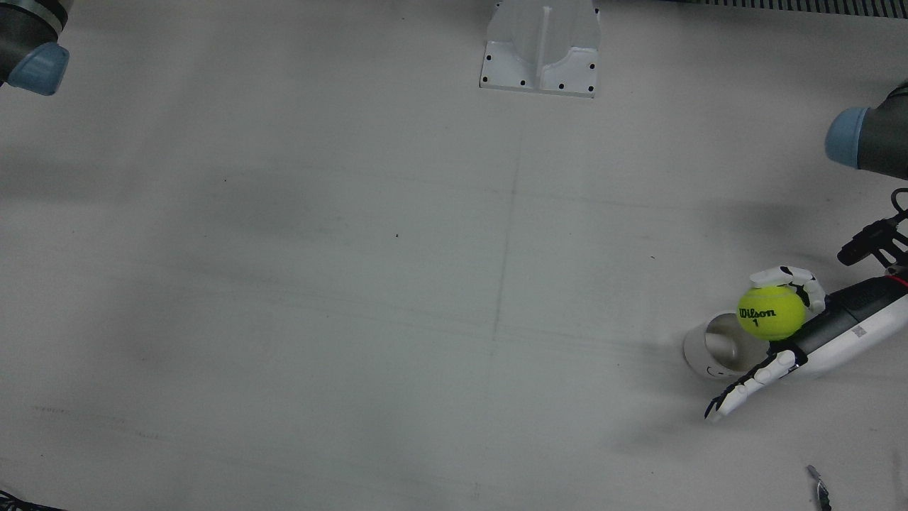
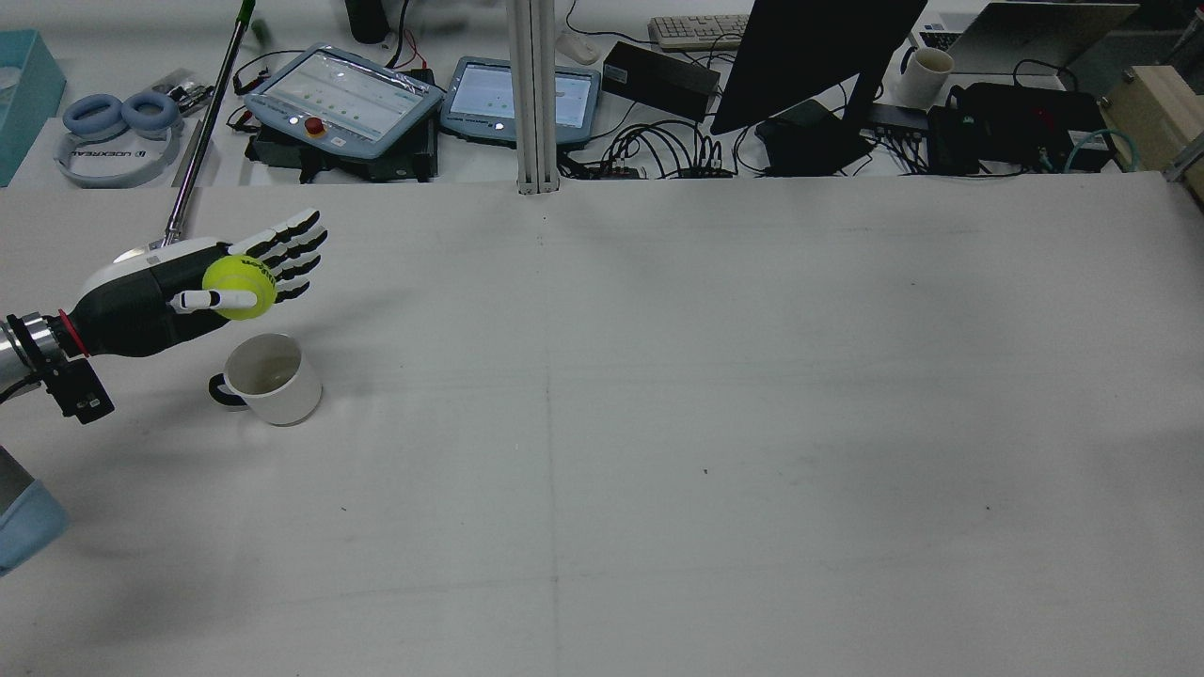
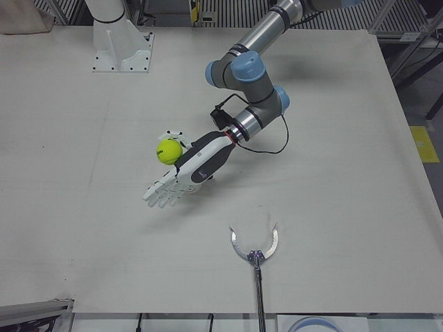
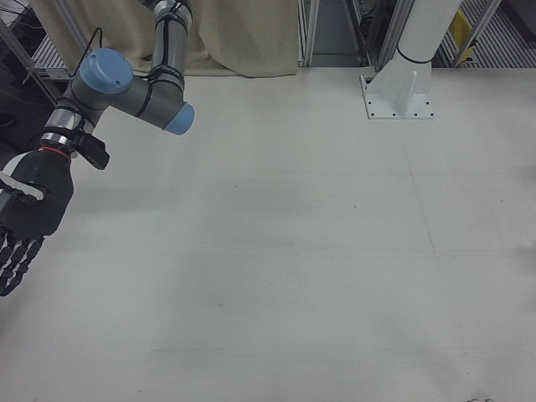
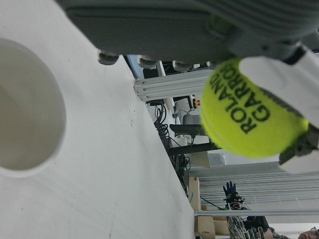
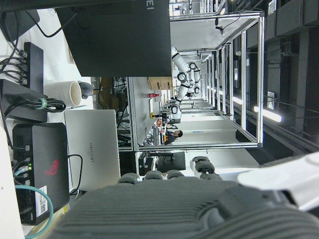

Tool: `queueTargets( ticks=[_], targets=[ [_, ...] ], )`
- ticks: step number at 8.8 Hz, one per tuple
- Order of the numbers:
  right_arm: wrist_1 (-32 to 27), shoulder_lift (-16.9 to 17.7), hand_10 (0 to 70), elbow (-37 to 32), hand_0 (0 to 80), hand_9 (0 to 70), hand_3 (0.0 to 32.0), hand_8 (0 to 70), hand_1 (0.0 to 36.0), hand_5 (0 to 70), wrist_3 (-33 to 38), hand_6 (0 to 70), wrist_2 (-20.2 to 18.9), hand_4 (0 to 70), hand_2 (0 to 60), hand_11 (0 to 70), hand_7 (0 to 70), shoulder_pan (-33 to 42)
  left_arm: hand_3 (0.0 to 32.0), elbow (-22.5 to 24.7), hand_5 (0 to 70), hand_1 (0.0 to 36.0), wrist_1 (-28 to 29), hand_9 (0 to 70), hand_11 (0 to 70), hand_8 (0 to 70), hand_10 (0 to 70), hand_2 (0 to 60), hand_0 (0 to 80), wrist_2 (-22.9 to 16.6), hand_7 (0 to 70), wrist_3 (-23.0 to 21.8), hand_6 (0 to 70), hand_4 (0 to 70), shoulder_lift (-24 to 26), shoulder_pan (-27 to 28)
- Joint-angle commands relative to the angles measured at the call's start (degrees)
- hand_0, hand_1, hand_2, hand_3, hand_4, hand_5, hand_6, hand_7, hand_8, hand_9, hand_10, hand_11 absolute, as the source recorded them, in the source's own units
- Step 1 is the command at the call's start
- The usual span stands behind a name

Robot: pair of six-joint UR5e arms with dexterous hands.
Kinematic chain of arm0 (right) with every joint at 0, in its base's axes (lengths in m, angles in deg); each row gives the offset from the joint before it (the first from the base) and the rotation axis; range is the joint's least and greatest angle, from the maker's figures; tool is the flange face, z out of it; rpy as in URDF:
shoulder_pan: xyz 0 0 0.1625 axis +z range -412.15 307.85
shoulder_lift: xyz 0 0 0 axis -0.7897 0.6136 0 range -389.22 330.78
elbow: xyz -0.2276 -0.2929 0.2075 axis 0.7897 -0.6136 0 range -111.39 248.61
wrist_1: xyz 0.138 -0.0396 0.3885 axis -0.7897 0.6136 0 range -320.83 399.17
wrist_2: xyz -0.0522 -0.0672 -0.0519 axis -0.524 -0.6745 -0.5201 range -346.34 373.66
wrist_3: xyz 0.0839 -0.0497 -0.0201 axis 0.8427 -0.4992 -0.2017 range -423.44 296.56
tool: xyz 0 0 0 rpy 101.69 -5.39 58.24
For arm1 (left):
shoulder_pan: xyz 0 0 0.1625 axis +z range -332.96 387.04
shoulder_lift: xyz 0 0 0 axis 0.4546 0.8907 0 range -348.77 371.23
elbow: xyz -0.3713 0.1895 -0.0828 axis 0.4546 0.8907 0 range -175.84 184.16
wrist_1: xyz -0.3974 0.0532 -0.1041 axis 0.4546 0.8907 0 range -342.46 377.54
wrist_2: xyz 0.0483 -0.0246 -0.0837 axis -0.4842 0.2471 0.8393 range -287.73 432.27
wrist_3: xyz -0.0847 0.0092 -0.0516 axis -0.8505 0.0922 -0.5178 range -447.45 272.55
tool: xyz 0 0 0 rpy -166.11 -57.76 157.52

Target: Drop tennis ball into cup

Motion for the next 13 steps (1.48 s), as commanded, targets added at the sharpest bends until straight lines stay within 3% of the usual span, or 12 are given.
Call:
queueTargets(
  ticks=[1, 2, 3, 4, 5, 6, 9, 10, 11, 12, 13],
  targets=[
    [0.0, 0.0, 0.0, -0.1, 0.0, 0.0, 0.0, 0.0, 0.0, 0.0, 0.0, 0.0, 0.0, 0.0, 0.0, 0.0, 0.0, 0.0, 17.6, -0.2, 6.3, 35.0, -0.2, 0.0, 2.1, 0.0, 0.0, 20.0, 66.0, 0.0, 0.0, -0.2, 0.0, 0.0, 0.5, 0.1],
    [0.0, 0.0, 0.0, 0.0, 0.0, 0.0, 0.0, 0.0, 0.0, 0.0, 0.0, 0.0, 0.0, 0.0, 0.0, 0.0, 0.0, 0.0, 16.8, -0.3, 10.9, 36.0, -0.2, 0.0, 6.1, 0.0, 0.6, 13.6, 80.0, 0.0, 0.0, -0.4, 0.0, 0.0, 0.5, 0.1],
    [0.0, 0.0, 0.0, 0.0, 0.0, 0.0, 0.0, 0.0, 0.0, 0.0, 0.0, 0.0, 0.0, 0.0, 0.0, 0.0, 0.0, 0.0, 18.6, -0.3, 12.8, 36.0, -0.2, 0.0, 7.8, 0.0, 1.3, 15.1, 80.0, 0.0, 0.0, -0.5, 0.0, 0.0, 0.6, 0.2],
    [0.0, 0.0, 0.0, 0.1, 0.0, 0.0, 0.0, 0.0, 0.0, 0.0, 0.0, 0.0, 0.0, 0.0, 0.0, 0.0, 0.0, 0.0, 19.0, -0.3, 5.0, 30.7, 0.2, 0.0, 2.5, 0.0, 0.2, 31.7, 55.1, 0.0, 0.0, -0.6, 0.0, 0.0, 0.6, 0.2],
    [0.0, 0.0, 0.0, 0.1, 0.0, 0.0, 0.0, 0.0, 0.0, 0.0, 0.0, 0.0, 0.0, 0.0, 0.0, 0.0, 0.0, 0.0, 17.8, -0.2, 0.0, 9.8, 0.1, 0.0, 0.0, 0.0, 0.0, 57.6, 0.0, 0.0, 0.0, -0.5, 0.0, 0.0, 0.6, 0.1],
    [0.0, 0.0, 0.0, 0.1, 0.0, 0.0, 0.0, 0.0, 0.0, 0.0, 0.0, 0.0, 0.0, 0.0, 0.0, 0.0, 0.0, 0.0, 17.4, -0.1, 0.0, 4.6, -0.2, 0.0, 0.0, 0.0, 0.0, 55.7, 0.0, -0.1, 0.0, -0.5, 0.0, 0.0, 0.6, 0.1],
    [0.0, 0.0, 0.0, 0.1, 0.0, 0.0, 0.0, 0.0, 0.0, 0.0, 0.0, 0.0, 0.0, 0.0, 0.0, 0.0, 0.0, 0.0, 17.0, 0.1, 0.0, 5.6, -0.6, 0.0, 0.0, 0.0, 0.0, 57.1, 0.0, -0.1, 0.0, -0.8, 0.0, 0.0, 0.6, -0.3],
    [0.0, 0.0, 0.0, 0.1, 0.0, 0.0, 0.0, 0.0, 0.0, 0.0, 0.0, 0.0, 0.0, 0.0, 0.0, 0.0, 0.0, 0.0, 15.4, 0.3, 0.0, 4.1, -0.6, 0.0, 0.0, 0.0, 0.0, 49.8, 0.0, -0.4, 0.0, -1.1, 0.0, 0.0, 0.6, -3.6],
    [0.0, 0.0, 0.0, 0.1, 0.0, 0.0, 0.0, 0.0, 0.0, 0.0, 0.0, 0.0, 0.0, 0.0, 0.0, 0.0, 0.0, 0.0, 9.8, 1.6, 0.0, 3.1, -2.7, 0.0, 0.0, 0.0, 0.0, 40.8, 0.0, -0.2, 3.8, -2.5, 0.0, 0.0, 0.4, -7.8],
    [0.0, 0.0, 0.0, 0.1, 0.0, 0.0, 0.0, 0.0, 0.0, 0.0, 0.0, 0.0, 0.0, 0.0, 0.0, 0.0, 0.0, 0.0, 4.8, 4.1, 0.1, 8.9, -6.5, 0.0, 0.0, 0.0, 0.0, 39.0, 0.0, 0.1, 6.1, -3.7, 0.0, 0.0, 0.2, -11.9],
    [0.0, 0.0, 0.0, 0.1, 0.0, 0.0, 0.0, 0.0, 0.0, 0.0, 0.0, 0.0, 0.0, 0.0, 0.0, 0.0, 0.0, 0.0, 2.8, 7.0, 4.1, 30.4, -11.4, 0.0, 3.4, 0.0, 0.5, 27.4, 54.7, 0.1, 7.0, -3.8, 0.0, 0.0, 0.5, -16.2]
  ],
)
